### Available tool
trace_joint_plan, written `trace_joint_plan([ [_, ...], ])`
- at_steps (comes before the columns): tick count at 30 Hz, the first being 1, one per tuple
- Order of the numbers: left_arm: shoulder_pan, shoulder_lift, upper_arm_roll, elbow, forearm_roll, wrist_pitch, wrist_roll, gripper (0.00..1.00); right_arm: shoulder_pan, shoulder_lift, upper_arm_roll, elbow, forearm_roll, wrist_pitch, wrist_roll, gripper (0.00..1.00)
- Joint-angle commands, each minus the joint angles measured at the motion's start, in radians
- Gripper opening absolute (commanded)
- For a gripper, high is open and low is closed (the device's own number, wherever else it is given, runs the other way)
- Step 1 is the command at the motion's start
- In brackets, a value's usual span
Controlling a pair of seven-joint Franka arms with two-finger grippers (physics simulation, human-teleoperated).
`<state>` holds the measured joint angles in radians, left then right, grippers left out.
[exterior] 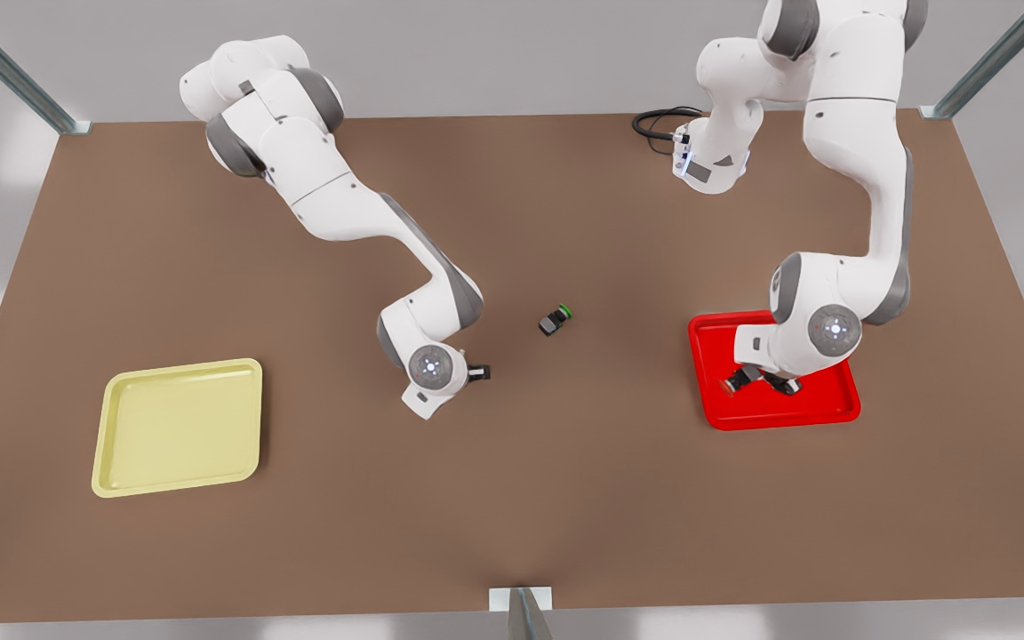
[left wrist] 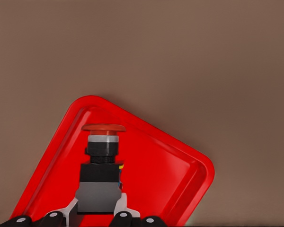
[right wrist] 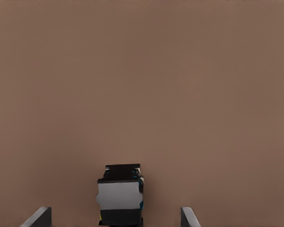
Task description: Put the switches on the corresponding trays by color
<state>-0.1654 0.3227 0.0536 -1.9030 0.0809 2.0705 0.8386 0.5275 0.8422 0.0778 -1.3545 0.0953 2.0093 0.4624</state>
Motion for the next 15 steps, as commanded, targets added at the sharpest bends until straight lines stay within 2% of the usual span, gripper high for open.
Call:
trace_joint_plan([
  [1,0.001,-0.004,0.0,-0.008,-0.032,-0.003,0.002,0.49,0.0,0.0,0.0,0.0,0.0,0.0,-0.001,1.0],
  [4,0.001,-0.031,0.0,-0.05,-0.032,0.01,0.0,0.5,-0.001,0.035,0.0,0.002,0.001,0.02,-0.01,1.0],
  [5,0.001,-0.031,0.002,-0.05,-0.032,0.011,-0.009,1.0,-0.001,0.043,0.0,0.002,0.004,0.02,-0.008,1.0],
  [9,0.001,-0.031,0.002,-0.051,-0.032,0.014,-0.009,1.0,0.009,0.049,0.002,0.006,0.007,0.02,-0.007,1.0],
  [10,0.001,-0.031,0.002,-0.051,-0.032,0.013,-0.009,1.0,0.008,0.051,0.002,0.008,0.007,0.02,-0.007,0.89],
  [11,0.003,-0.033,0.002,-0.051,-0.032,0.011,-0.007,1.0,0.008,0.051,0.0,0.008,0.007,0.022,-0.007,0.7],
  [12,0.001,-0.036,0.002,-0.051,-0.032,0.011,-0.006,1.0,0.005,0.052,0.002,0.012,0.009,0.023,-0.008,0.67],
  [15,-0.003,-0.04,0.0,-0.035,-0.033,-0.001,-0.024,1.0,0.005,0.058,0.0,0.014,0.007,0.034,-0.005,0.67],
])
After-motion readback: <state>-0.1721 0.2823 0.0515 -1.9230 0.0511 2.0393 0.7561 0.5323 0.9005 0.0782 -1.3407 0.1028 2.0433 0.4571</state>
